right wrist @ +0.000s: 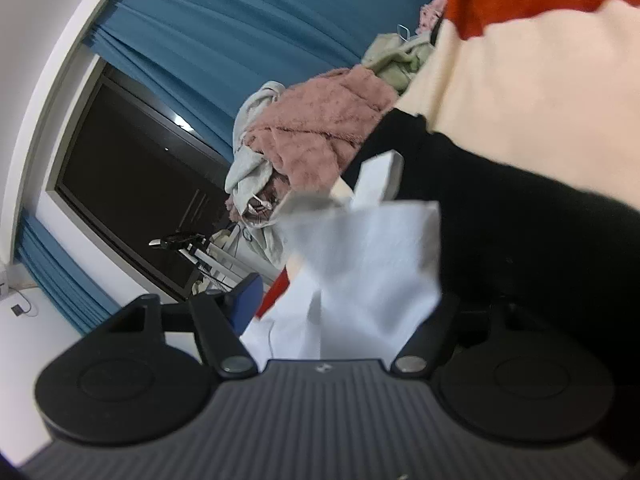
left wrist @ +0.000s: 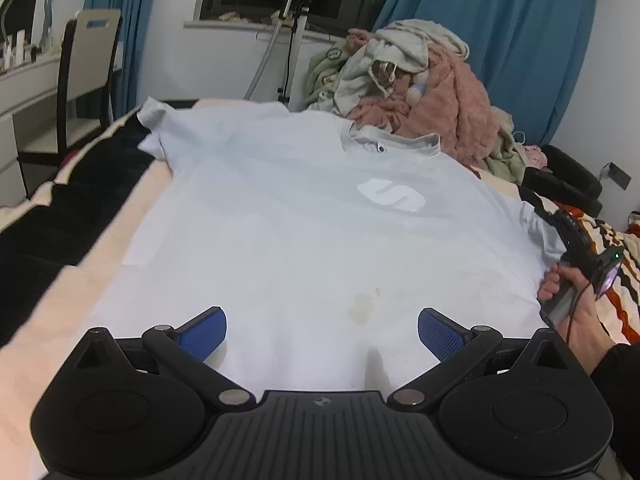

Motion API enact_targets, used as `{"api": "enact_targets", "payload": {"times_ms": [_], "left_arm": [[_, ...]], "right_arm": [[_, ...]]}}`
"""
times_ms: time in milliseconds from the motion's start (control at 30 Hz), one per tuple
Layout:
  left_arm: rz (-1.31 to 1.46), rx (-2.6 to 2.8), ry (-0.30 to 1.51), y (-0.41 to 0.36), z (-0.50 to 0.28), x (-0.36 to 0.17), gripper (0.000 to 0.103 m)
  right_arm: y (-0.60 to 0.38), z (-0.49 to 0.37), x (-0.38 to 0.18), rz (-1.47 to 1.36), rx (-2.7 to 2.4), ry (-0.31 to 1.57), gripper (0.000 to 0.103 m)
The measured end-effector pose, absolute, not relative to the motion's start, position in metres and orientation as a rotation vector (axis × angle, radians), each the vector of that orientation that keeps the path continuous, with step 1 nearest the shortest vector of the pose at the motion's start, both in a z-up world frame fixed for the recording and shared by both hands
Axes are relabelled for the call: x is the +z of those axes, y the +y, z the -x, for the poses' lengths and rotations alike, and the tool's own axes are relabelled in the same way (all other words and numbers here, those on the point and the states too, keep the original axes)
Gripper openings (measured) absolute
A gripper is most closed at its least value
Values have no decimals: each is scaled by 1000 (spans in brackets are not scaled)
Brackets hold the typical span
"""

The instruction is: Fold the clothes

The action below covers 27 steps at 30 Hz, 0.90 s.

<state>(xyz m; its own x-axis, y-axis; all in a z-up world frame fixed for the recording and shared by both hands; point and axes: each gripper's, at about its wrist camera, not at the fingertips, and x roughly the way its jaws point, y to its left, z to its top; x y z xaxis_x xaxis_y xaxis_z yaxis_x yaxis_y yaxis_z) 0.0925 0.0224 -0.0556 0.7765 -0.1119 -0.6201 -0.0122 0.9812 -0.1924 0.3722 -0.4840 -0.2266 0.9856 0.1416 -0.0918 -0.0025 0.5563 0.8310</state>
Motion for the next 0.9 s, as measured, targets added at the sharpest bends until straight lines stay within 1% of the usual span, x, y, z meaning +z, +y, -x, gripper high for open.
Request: {"api": "enact_targets", "payload": {"times_ms": [67,167,200,233,267,300,367,467,667,800,900], "left_arm": [[196,-47,690,21,-100,-60,103],[202,-36,703,20,-112,-65,103],[206,-28,709,19,-115,-66,103],[211,-28,712,19,-117,-65,103],[217,-31,708,19,-116,-63,103],[222,-33,704,20,-116,-61,103],[227,-37,690,22,-111,-53,103],[258,-54,660,33,-98,-38,103],[357,-52,599,78,-64,-13,103],[397,5,584,113,-56,-7,103],[425,68,597,137,-62,-10,103]], "right_arm": [[-480,-384,-220,-916,86,173,73],[-474,-403,-209,-819,46,230,72],[-472,-409,-205,-790,26,251,72],[-469,-415,-198,-742,-13,274,66],[-466,-420,-190,-692,-54,298,35],[-463,-425,-182,-641,-95,321,8],[-459,-421,-159,-590,-114,289,8],[-440,-406,-109,-478,-159,219,8],[-345,-389,-9,-242,-176,111,8],[-253,-396,18,-105,-120,91,8],[-170,-413,8,38,-56,116,8]]}}
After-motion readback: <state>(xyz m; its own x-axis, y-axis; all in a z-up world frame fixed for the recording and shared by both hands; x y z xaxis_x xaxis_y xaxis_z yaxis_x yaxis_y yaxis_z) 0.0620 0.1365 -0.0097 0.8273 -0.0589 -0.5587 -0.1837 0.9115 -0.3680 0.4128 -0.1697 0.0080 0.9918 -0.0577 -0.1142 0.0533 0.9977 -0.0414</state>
